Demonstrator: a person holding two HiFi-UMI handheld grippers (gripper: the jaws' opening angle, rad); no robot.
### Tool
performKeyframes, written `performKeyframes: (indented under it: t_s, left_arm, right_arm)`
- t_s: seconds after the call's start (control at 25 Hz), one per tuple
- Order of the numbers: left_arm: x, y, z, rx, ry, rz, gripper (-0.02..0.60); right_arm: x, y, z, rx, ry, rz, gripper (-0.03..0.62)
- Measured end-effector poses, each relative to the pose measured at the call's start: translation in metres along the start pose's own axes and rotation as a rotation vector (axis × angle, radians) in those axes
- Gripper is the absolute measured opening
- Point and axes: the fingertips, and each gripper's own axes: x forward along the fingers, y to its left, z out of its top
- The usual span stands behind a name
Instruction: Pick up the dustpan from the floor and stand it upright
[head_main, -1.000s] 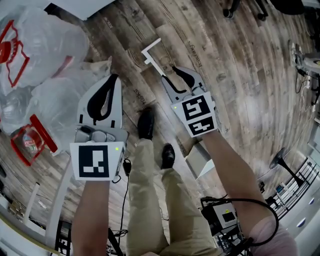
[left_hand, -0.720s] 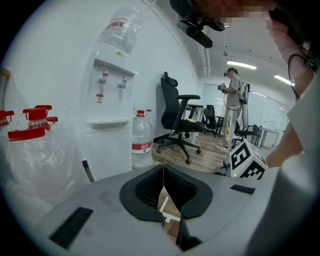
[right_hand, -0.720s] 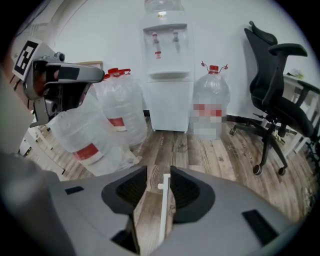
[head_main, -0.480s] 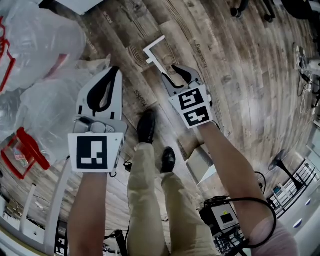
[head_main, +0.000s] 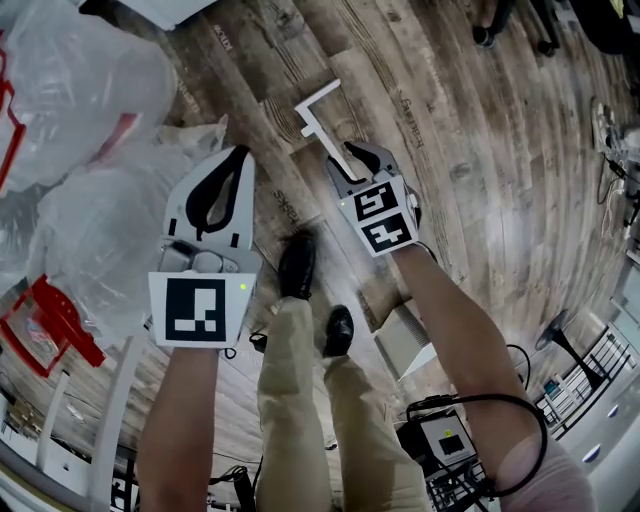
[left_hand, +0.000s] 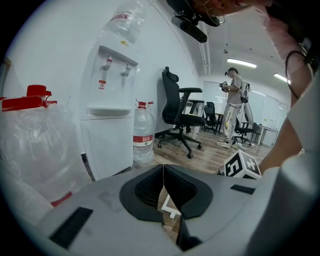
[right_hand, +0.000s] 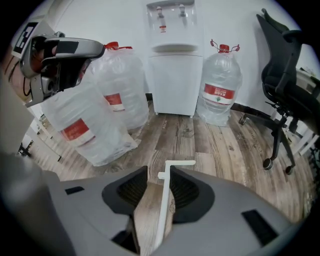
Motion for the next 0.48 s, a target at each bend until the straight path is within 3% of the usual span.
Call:
performKeyframes:
  t_s: [0.48]
  left_arm:
    - [0.010, 0.016, -0.015, -0.010, 0.000, 0.011, 0.014]
  right_arm:
    - [0.052, -0.001, -0.021, -0.014, 0.066, 0.000, 0.140]
